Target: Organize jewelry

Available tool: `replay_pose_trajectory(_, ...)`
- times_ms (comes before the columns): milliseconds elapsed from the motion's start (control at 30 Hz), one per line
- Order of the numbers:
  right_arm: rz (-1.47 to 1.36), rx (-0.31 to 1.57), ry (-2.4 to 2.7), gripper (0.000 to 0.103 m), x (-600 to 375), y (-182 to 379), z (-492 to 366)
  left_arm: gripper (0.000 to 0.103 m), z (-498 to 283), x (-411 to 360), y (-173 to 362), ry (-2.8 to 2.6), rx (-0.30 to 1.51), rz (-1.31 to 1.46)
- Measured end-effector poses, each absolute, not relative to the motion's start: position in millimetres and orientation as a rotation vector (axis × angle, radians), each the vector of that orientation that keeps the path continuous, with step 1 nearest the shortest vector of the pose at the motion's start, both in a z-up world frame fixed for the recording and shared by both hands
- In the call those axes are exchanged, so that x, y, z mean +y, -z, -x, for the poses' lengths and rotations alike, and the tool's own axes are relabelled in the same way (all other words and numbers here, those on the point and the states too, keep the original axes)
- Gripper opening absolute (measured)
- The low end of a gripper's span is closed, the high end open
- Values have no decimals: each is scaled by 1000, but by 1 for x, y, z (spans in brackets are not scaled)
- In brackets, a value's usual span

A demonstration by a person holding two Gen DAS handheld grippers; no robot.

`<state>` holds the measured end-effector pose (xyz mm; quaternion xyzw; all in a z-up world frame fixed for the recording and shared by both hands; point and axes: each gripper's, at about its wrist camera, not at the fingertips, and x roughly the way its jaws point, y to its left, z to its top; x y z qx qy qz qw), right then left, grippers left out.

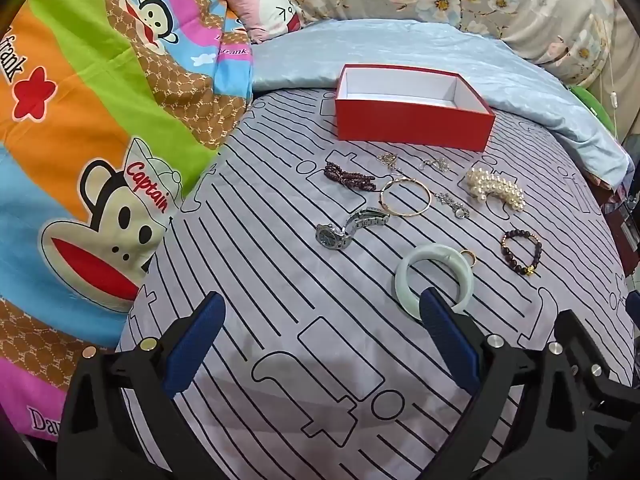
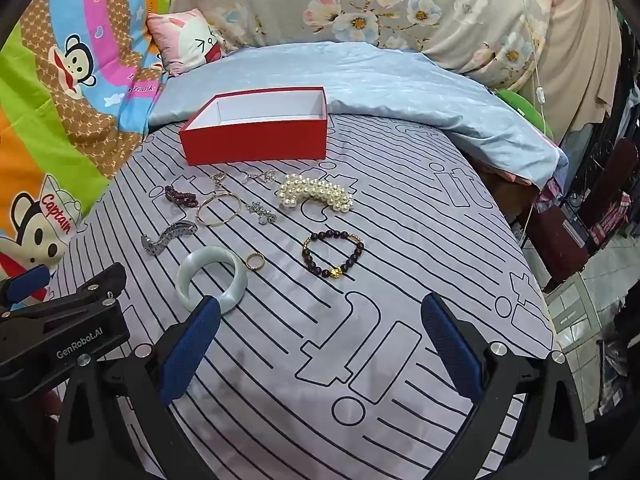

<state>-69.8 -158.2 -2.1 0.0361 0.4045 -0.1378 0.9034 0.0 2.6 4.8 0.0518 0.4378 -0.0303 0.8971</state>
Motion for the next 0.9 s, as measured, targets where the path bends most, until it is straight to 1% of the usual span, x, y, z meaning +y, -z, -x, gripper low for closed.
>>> replay_pose_trajectory(900, -94, 829, 269, 98, -158, -1, 70, 95, 0, 3, -2, 57, 904, -111)
